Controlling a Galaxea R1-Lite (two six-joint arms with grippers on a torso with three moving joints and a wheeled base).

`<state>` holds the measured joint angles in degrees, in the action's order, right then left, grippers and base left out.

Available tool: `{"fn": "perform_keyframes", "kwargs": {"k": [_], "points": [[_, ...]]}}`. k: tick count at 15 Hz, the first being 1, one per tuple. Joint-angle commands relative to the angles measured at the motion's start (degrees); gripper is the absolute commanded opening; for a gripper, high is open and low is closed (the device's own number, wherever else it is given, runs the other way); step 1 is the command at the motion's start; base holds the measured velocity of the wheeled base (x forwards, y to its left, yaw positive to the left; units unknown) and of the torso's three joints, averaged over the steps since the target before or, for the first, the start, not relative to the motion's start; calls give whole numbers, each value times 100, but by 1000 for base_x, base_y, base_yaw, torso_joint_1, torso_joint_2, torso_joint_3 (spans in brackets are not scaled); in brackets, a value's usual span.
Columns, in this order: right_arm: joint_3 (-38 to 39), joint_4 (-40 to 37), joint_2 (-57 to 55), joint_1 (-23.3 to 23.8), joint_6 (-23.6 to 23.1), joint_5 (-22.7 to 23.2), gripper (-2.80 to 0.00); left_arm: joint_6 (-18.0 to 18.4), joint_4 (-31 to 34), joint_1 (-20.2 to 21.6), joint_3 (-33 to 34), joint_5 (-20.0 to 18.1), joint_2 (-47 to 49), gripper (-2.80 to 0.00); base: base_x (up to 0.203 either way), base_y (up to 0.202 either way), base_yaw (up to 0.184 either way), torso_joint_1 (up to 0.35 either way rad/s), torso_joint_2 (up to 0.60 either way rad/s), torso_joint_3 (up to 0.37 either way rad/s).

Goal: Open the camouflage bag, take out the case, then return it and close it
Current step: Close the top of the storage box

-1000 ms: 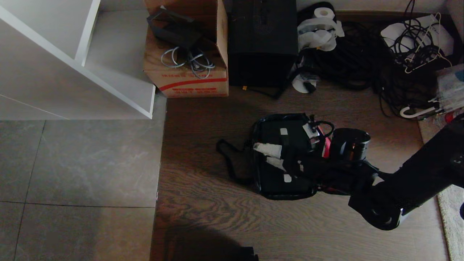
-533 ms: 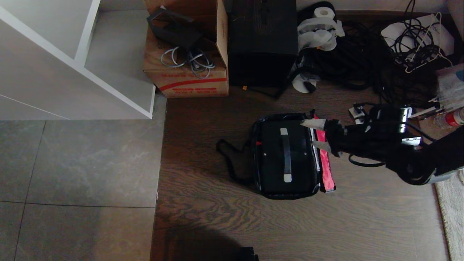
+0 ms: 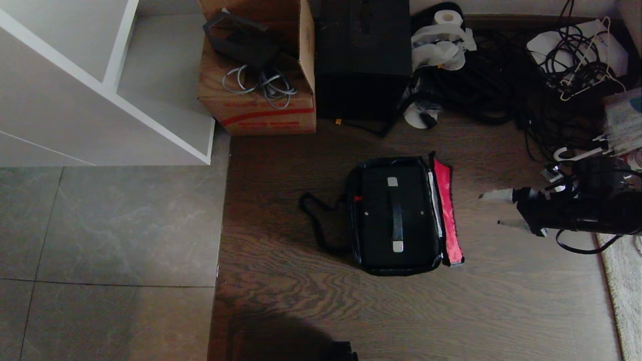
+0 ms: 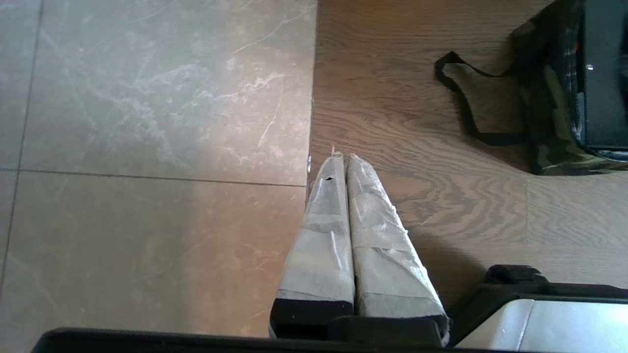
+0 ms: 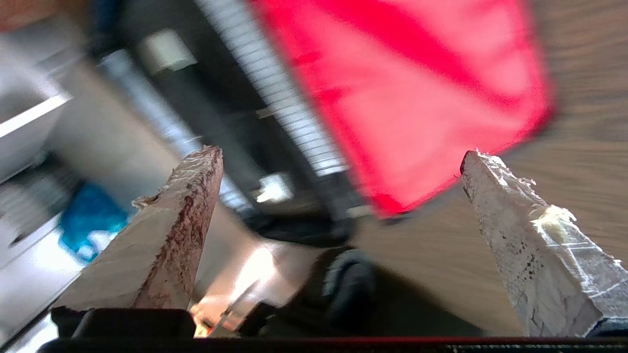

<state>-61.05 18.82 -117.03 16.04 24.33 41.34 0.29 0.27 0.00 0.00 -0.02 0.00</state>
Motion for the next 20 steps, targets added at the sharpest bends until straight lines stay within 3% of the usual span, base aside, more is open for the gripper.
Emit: {"fn": "perform_keyframes", "kwargs": {"k": [1,7,11,15,17,20], "points": [[-293,-86,-667,123,-41,18,0,-3,-9,0,0,2,0,-280,0,0,0,0,0,0],[-1160,628,-1889,218,-173,-334,0,-3,0,0,-7,2,0,-280,0,0,0,0,0,0],[-1380,597,-2203,224,-180,-390,0,-3,0,0,0,2,0,-280,0,0,0,0,0,0],[-890,-434,-1939,200,-465,-540,0,-3,-4,0,0,2,0,-280,0,0,0,0,0,0],[-783,-1367,-1839,142,-528,-1385,0,-3,0,0,0,2,0,-280,0,0,0,0,0,0],[-620,-1715,-1910,71,117,-1535,0,-3,0,0,0,2,0,-280,0,0,0,0,0,0]]}}
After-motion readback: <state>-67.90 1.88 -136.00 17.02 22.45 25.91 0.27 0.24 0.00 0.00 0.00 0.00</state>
